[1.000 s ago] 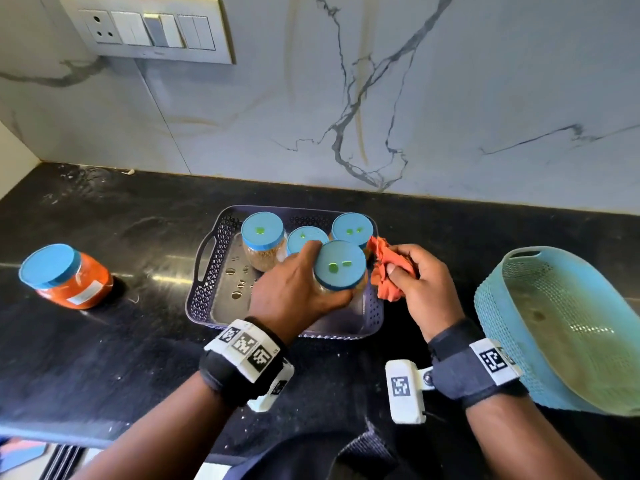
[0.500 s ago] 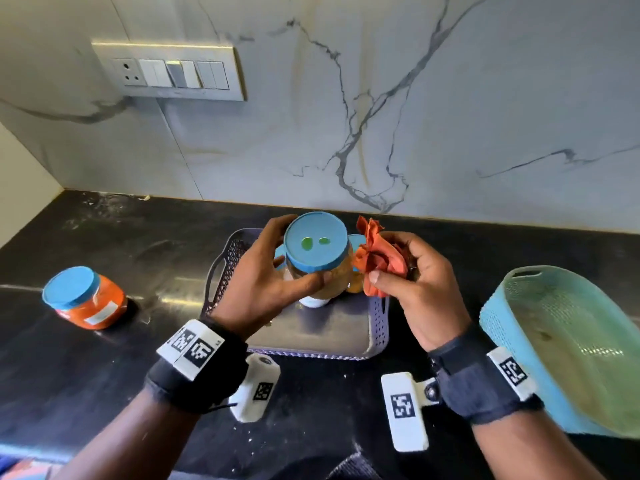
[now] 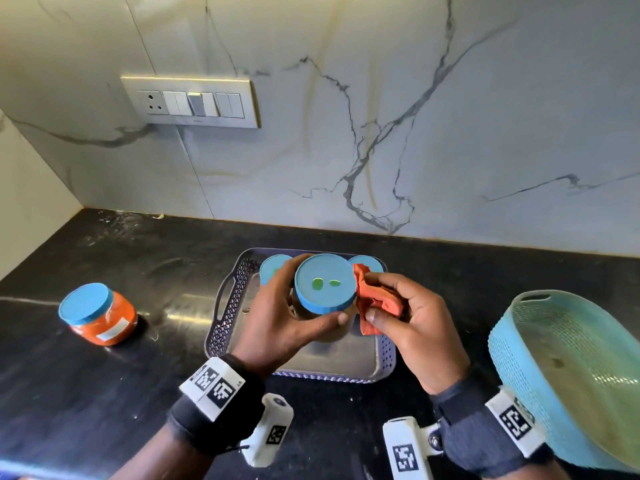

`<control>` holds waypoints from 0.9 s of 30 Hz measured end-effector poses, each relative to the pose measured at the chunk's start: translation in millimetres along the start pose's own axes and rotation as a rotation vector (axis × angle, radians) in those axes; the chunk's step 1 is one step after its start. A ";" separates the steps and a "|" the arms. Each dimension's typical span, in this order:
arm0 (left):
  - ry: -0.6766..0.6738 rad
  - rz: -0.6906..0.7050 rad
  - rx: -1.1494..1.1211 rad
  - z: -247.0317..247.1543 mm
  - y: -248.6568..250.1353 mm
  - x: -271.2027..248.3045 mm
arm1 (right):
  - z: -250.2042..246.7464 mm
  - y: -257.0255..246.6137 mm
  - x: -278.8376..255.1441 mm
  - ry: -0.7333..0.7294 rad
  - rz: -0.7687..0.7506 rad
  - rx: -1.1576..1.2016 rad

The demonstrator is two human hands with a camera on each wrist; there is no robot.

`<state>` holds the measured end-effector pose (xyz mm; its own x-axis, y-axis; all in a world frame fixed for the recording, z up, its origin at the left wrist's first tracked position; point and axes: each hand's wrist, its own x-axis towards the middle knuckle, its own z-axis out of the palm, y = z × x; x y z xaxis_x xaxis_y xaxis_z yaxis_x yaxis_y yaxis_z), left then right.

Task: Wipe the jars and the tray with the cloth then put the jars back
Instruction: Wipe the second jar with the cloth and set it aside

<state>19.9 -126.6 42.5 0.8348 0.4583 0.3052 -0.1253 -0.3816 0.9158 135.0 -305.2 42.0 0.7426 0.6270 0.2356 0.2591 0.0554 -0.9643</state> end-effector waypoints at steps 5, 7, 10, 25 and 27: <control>0.003 0.055 0.179 0.7 -2.3 -0.9 | -6.7 -8.5 6.9 0.093 -0.061 -0.067; -0.004 0.065 0.256 1.2 -3.4 -1.5 | -9.0 -13.9 9.1 0.104 -0.091 -0.133; -0.006 0.110 0.300 2.5 -5.8 -2.5 | -8.3 -17.0 8.3 0.100 -0.112 -0.136; -0.032 0.324 0.371 7.0 2.4 3.3 | 6.1 -38.3 2.4 -0.135 -0.473 -0.786; -0.073 0.322 0.399 7.3 5.1 2.0 | -3.2 -35.5 12.3 -0.081 -0.449 -0.811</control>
<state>24.9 -133.5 45.9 0.8244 0.2152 0.5235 -0.1799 -0.7774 0.6028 136.9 -301.9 79.6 0.4307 0.7325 0.5273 0.8869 -0.2352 -0.3976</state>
